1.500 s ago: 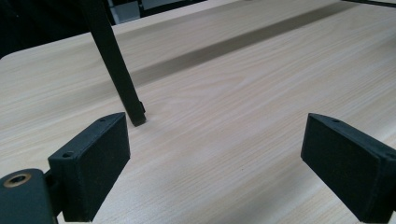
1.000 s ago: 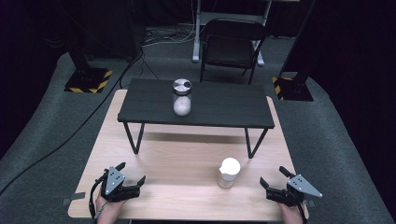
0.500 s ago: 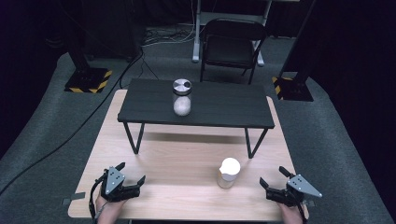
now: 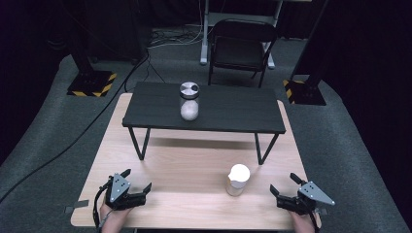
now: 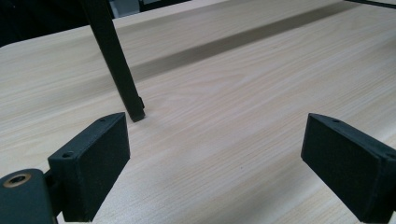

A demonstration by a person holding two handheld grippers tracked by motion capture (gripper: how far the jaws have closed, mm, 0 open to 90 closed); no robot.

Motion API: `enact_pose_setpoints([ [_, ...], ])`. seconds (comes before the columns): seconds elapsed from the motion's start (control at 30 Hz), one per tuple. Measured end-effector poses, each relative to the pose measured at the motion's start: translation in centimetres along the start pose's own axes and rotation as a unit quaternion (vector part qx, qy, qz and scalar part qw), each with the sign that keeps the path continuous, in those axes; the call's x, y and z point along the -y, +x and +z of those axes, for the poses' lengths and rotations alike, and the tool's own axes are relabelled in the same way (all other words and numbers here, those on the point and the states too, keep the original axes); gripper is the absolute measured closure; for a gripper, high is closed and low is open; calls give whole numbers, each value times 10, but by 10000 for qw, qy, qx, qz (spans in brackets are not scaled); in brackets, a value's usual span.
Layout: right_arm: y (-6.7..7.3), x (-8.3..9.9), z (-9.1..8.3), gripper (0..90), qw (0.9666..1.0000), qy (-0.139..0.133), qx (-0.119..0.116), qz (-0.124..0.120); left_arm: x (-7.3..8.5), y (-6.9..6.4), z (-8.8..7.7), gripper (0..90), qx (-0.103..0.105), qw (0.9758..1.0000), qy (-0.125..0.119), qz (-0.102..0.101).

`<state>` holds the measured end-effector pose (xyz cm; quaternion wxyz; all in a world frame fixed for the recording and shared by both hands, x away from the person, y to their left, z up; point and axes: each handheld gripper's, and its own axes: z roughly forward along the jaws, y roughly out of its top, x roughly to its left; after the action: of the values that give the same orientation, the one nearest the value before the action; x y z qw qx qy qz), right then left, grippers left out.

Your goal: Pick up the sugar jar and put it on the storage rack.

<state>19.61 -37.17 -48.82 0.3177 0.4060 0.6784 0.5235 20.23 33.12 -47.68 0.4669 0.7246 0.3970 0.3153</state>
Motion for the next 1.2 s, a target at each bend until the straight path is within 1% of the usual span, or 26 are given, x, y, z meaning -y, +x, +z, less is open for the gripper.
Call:
enact_pose_setpoints([
  [1.2, 1, 0, 0, 30, 10000, -3, 8, -20, -1, -2, 1, 77, -2, 10000, 38, 38],
])
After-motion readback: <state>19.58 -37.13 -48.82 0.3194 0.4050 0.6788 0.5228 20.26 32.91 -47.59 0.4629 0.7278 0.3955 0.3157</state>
